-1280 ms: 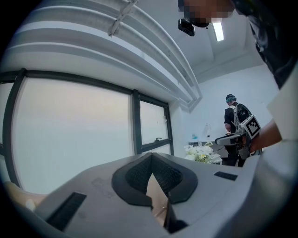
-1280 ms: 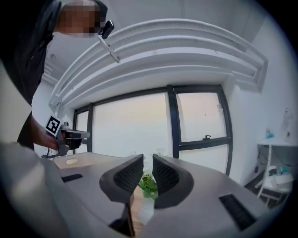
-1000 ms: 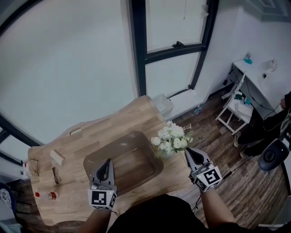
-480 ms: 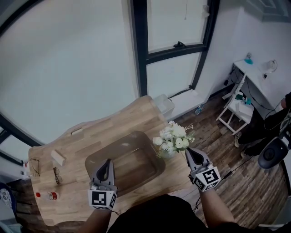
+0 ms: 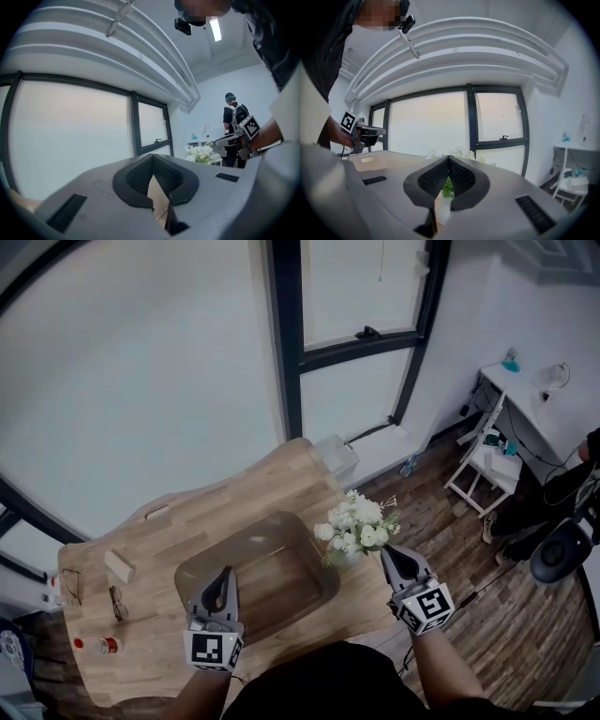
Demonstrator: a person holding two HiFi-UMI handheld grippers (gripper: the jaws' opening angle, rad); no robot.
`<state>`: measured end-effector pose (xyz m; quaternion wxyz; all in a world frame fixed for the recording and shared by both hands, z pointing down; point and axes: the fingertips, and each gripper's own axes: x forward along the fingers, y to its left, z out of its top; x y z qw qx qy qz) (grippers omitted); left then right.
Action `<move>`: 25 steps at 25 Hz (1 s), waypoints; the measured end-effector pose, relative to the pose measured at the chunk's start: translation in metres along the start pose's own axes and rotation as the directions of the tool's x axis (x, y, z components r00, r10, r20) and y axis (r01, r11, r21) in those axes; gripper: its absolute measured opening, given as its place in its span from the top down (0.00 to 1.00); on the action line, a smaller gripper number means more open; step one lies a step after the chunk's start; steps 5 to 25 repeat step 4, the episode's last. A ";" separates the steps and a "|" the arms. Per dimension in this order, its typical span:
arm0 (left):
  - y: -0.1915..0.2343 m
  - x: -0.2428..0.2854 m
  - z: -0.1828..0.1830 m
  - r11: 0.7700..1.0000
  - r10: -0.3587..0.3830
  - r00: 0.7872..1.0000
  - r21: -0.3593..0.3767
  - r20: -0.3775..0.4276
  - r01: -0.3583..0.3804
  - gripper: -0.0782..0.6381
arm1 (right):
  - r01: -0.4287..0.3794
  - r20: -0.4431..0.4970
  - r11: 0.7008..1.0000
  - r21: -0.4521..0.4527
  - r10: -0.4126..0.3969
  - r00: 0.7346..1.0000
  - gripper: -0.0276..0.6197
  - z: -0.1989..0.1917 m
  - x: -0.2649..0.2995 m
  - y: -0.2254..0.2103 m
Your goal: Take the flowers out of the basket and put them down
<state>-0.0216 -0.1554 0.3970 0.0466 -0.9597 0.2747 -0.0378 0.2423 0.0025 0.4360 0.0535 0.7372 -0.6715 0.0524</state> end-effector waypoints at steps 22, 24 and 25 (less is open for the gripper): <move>-0.002 0.001 0.001 1.000 -0.002 1.000 -0.006 0.002 0.002 0.88 | -0.017 0.007 1.000 -0.012 0.017 1.000 0.92 -0.004 0.000 0.002; -0.002 0.001 0.001 1.000 -0.002 1.000 -0.006 0.002 0.002 0.88 | -0.017 0.007 1.000 -0.012 0.017 1.000 0.92 -0.004 0.000 0.002; -0.002 0.001 0.001 1.000 -0.002 1.000 -0.006 0.002 0.002 0.88 | -0.017 0.007 1.000 -0.012 0.017 1.000 0.92 -0.004 0.000 0.002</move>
